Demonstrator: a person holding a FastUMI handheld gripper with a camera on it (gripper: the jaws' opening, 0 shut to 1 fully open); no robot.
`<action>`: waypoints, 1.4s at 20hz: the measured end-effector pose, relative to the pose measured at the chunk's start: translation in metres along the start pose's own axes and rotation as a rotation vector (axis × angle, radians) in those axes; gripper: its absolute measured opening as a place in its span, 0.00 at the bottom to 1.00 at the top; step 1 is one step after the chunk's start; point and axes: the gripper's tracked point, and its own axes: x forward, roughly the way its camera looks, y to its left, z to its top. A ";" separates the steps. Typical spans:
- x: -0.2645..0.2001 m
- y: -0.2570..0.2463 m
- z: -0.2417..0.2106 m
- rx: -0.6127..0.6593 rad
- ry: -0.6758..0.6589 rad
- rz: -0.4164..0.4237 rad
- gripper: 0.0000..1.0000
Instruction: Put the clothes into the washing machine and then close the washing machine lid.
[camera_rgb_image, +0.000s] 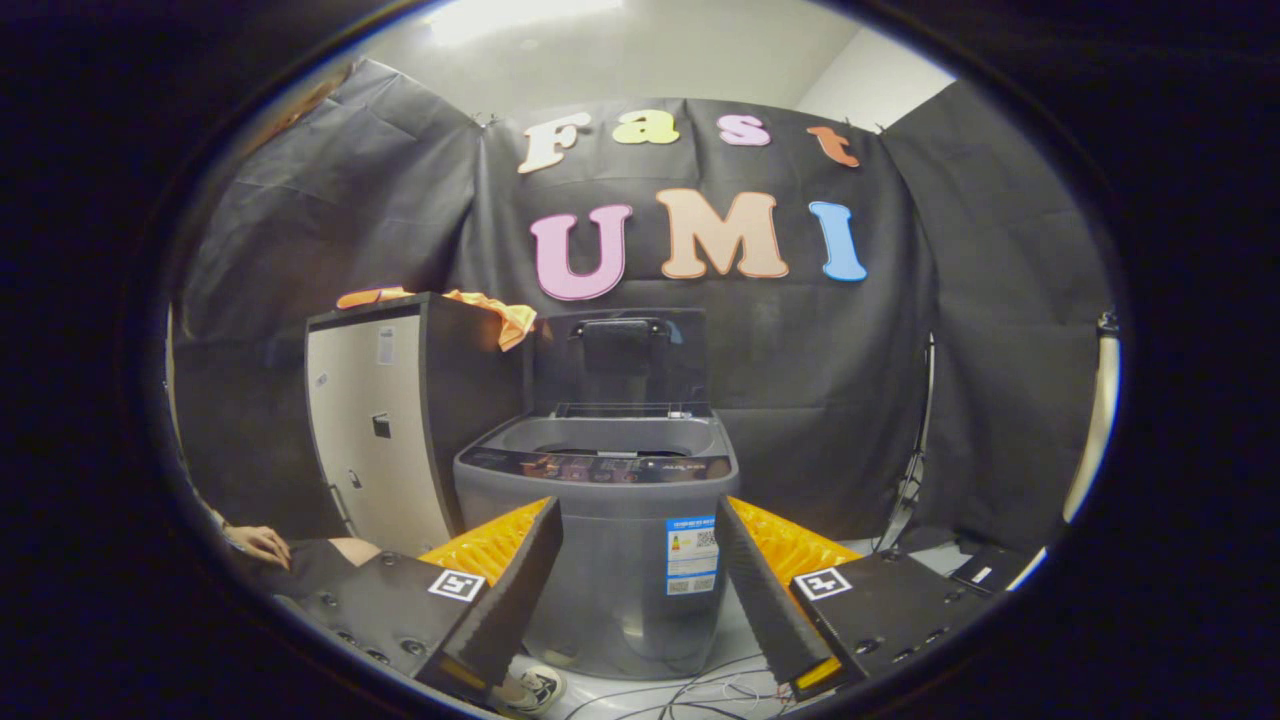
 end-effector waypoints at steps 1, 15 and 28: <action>0.000 0.000 0.001 0.000 -0.001 0.000 0.96; 0.009 0.015 0.001 -0.023 0.006 0.038 0.96; 0.154 0.165 0.174 -0.066 -0.233 0.446 0.97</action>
